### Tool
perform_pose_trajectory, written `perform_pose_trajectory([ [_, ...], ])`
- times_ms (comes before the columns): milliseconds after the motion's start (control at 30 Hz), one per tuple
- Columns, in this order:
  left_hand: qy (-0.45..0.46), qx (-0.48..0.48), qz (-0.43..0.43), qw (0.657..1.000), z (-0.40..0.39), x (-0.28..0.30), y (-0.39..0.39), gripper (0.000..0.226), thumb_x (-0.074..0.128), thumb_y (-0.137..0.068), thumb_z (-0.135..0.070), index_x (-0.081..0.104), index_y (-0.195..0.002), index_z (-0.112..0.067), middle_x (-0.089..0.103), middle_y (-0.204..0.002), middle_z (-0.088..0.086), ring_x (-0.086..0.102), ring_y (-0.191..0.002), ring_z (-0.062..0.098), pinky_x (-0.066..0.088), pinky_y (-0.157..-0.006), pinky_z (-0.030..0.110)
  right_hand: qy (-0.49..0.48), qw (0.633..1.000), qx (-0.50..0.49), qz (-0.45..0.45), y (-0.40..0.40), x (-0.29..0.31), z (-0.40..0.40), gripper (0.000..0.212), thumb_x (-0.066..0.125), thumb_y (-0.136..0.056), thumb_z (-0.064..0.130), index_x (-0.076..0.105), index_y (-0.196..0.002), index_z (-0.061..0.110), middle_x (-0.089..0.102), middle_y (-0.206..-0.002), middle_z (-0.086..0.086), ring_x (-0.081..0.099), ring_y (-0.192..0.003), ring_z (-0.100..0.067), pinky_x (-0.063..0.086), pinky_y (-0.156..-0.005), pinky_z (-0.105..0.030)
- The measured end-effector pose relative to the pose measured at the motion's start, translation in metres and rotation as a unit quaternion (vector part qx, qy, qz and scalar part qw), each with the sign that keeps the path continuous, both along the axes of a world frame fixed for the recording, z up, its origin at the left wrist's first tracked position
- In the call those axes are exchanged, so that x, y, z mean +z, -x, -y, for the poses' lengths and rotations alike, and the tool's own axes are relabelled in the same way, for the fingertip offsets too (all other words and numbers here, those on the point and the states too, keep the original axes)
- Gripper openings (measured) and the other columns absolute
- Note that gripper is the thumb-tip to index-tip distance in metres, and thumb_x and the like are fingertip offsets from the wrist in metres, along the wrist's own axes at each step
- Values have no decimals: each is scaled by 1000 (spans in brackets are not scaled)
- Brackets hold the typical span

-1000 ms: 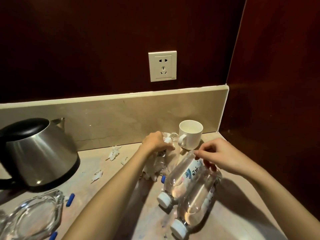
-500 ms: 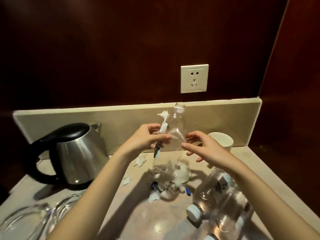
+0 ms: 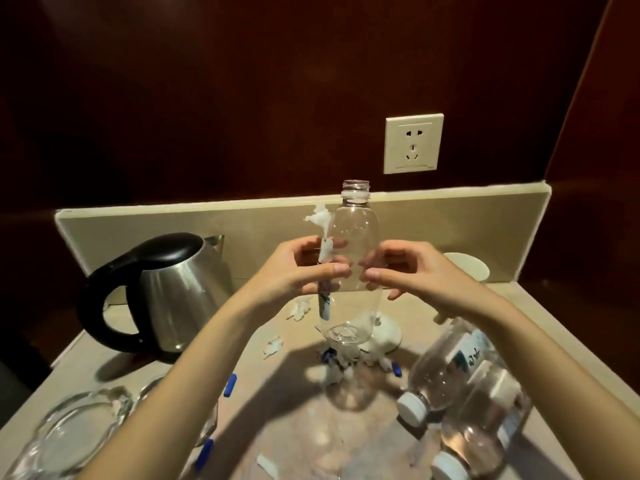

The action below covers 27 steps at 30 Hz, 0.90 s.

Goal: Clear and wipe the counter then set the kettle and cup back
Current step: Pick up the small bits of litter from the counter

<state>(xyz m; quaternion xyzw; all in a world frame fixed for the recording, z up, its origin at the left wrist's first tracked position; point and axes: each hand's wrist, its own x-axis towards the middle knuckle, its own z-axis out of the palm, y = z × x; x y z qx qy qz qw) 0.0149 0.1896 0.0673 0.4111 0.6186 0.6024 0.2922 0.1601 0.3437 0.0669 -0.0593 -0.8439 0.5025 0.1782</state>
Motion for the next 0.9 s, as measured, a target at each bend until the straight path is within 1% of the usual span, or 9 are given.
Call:
perform_pose_trajectory([
  [133,10,-17,16,1000,-4,-12,-2,43,73,-63,-16,64,-106,-17,74,-91,3,71,-88,18,59,-75,30,-102,981,64,154,-30,-8,-26,30,73,-82,22,63,-110,24,66,-111,13,59,-106,2,49,-91,-18],
  [267,23,-24,41,999,-7,-24,-4,42,72,-65,-13,64,-107,-14,74,-92,6,71,-86,18,60,-74,31,-265,892,39,365,-53,-40,-46,50,74,-72,19,55,-110,45,54,-117,23,50,-112,0,46,-96,-25],
  [333,26,-25,45,998,-9,-27,-4,44,73,-65,-14,63,-107,-14,74,-93,6,71,-88,19,59,-78,34,-305,866,34,396,-55,-49,-48,59,77,-67,20,51,-109,52,54,-113,20,52,-109,-7,51,-91,-32],
  [433,30,-24,53,998,-11,-30,-6,45,73,-64,-15,63,-108,-13,74,-97,8,71,-90,21,58,-81,38,-434,797,72,414,-47,-53,-43,65,79,-71,31,47,-127,40,53,-121,11,46,-112,-14,44,-95,-38],
  [533,34,-14,57,998,-10,-32,-8,40,73,-70,-11,63,-109,-12,73,-96,8,71,-90,21,58,-83,40,-537,748,97,378,-35,-66,-34,58,71,-77,35,45,-128,32,54,-120,4,48,-112,-21,41,-91,-43],
  [633,29,1,62,998,-3,-29,-5,30,66,-81,0,62,-109,-10,73,-95,9,71,-88,21,59,-78,35,-548,781,61,294,-37,-77,-39,51,68,-77,34,46,-123,31,56,-116,8,50,-107,-18,44,-87,-42],
  [700,26,10,59,998,2,-27,-2,29,66,-81,1,62,-107,-10,73,-96,10,71,-86,20,59,-74,32,-482,844,17,233,-43,-79,-49,54,71,-72,37,48,-120,35,57,-113,14,52,-103,-10,47,-84,-36],
  [800,22,26,58,998,9,-24,3,28,66,-81,1,62,-105,-12,73,-95,8,71,-86,19,59,-72,30,-244,957,-41,153,-51,-69,-54,60,80,-71,36,47,-121,39,60,-112,20,56,-98,9,47,-80,-16],
  [900,20,32,63,997,10,-27,3,27,65,-83,1,62,-106,-11,73,-98,11,71,-86,20,59,-70,29,9,996,-58,71,-56,-52,-47,61,80,-71,33,49,-123,32,69,-106,20,62,-97,7,46,-77,-8],
])
